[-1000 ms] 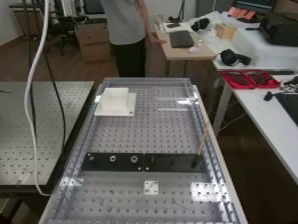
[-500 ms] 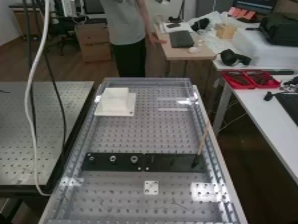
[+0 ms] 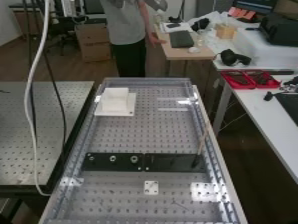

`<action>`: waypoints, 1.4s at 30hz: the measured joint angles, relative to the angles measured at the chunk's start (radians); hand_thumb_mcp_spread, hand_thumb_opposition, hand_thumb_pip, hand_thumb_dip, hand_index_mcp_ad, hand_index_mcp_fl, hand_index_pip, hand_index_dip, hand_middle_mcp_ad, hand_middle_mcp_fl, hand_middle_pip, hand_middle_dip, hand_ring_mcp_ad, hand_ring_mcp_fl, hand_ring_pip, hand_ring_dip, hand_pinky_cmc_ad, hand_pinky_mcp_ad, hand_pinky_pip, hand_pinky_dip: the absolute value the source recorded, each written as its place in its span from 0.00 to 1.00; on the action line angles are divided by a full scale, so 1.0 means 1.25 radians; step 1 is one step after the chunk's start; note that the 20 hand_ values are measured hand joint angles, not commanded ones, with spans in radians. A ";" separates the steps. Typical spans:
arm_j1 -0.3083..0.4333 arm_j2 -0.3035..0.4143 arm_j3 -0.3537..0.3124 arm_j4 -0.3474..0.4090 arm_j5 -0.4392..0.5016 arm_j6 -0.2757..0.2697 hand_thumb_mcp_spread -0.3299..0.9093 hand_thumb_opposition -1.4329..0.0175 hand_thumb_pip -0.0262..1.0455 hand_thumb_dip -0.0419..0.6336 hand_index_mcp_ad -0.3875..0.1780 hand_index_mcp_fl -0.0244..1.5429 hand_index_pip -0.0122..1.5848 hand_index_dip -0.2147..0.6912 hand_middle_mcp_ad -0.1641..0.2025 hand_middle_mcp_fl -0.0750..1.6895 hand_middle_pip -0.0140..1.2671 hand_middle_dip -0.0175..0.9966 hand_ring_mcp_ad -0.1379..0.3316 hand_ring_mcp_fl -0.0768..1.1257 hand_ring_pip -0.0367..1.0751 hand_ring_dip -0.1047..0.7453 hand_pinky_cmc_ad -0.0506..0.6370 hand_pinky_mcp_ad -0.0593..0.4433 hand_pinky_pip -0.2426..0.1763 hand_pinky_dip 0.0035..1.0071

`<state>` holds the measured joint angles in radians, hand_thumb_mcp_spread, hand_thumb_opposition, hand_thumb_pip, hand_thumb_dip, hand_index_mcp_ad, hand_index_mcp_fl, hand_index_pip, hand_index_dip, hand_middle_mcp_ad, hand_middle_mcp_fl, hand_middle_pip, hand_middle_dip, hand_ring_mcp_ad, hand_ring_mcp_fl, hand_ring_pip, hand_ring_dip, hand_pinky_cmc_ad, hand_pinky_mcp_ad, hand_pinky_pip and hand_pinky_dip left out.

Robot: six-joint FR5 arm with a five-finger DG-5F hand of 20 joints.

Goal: Grab the paper clip and place it in the clear container

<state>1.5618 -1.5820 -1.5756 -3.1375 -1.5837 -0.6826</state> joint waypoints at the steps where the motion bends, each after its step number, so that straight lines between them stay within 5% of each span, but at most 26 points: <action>1: 0.000 0.000 0.000 0.000 0.000 0.000 0.45 0.54 0.31 0.09 0.74 0.03 0.06 0.32 0.55 0.04 0.12 0.14 0.62 0.06 0.11 0.23 0.61 0.77 0.40 0.56; 16: 0.003 -0.016 -0.030 0.020 0.010 -0.015 0.45 0.53 0.34 0.09 0.74 0.03 0.06 0.32 0.54 0.04 0.12 0.15 0.63 0.06 0.13 0.23 0.63 0.77 0.36 0.58; 33: -0.020 -0.086 -0.178 0.215 0.069 0.008 0.46 0.51 0.47 0.13 0.73 0.04 0.07 0.26 0.55 0.07 0.12 0.15 0.63 0.06 0.13 0.23 0.63 0.77 0.36 0.58; 42: -0.067 -0.138 -0.196 0.234 0.093 0.042 0.49 0.50 0.54 0.23 0.69 0.06 0.10 0.23 0.54 0.08 0.12 0.16 0.63 0.06 0.13 0.23 0.63 0.77 0.36 0.58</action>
<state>1.4778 -1.7545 -1.8210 -2.8453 -1.4673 -0.6296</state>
